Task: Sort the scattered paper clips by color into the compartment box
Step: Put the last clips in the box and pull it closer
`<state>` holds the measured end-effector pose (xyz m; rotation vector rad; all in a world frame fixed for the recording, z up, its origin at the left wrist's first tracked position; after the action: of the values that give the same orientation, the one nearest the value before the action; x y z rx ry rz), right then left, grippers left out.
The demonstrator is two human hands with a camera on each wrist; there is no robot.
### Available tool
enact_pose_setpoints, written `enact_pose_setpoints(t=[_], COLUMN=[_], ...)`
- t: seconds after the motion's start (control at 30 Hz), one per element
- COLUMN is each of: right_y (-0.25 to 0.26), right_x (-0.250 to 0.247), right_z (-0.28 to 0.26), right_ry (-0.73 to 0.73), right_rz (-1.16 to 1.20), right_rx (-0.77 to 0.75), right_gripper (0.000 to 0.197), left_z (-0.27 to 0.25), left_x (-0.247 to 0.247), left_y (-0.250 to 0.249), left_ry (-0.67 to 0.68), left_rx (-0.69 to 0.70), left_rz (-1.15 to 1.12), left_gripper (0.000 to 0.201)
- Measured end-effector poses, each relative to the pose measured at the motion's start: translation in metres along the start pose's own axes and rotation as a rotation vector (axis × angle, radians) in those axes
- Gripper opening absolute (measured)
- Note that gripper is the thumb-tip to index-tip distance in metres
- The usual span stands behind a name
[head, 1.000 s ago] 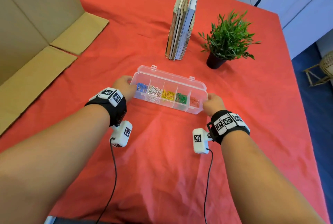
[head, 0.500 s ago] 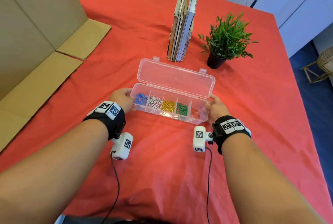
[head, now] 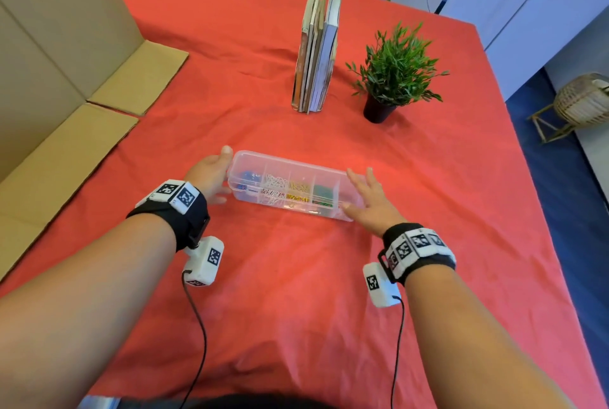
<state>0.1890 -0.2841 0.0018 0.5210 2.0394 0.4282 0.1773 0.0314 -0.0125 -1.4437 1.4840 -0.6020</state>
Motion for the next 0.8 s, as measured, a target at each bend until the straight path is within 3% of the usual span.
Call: enact_pose_setpoints(t=[0.07,0.2,0.33,0.4,0.57,0.7,0.8], right_y=[-0.001,-0.001,0.007,0.020,0.089,0.123,0.129], right_x=[0.015,0.028,0.034,0.039,0.074,0.101,0.108], right_z=[0.001,-0.001,-0.003,-0.002,0.001,0.008,0.012], right_ry=[-0.028,-0.173,-0.285,-0.308,-0.220,-0.201,-0.251], right_rz=[-0.205,-0.330,-0.537,-0.615,-0.583,-0.582,-0.582], right_rx=[0.027,0.070,0.109,0.092,-0.128,-0.080,-0.032], right_gripper=[0.075,0.066,0.062,0.069,0.085,0.090,0.080], left_z=[-0.002,-0.002,0.003,0.004,0.011,0.011,0.010], left_x=[0.001,0.000,-0.003,-0.003,-0.002,-0.002,-0.003], left_y=[0.001,0.007,0.010,0.010,0.014,0.012,0.008], left_ry=[-0.020,0.002,-0.020,-0.020,-0.021,-0.010,-0.026], left_rx=[0.054,0.177,0.225,0.236,0.261,0.289,0.302], left_rz=[0.059,0.212,0.307,0.332,0.374,0.413,0.484], left_gripper=[0.057,0.042,0.041,0.041,0.045,0.045,0.043])
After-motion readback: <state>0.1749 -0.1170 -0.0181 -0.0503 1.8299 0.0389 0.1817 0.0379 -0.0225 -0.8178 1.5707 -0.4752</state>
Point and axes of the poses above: each hand's wrist, its own z-axis towards the middle knuckle, its own x-axis out of the palm, y = z × x, the point moved 2 cm from there along z, towards the middle knuckle, and after that the axes turned 9 degrees about x, right-handed, at the moved point
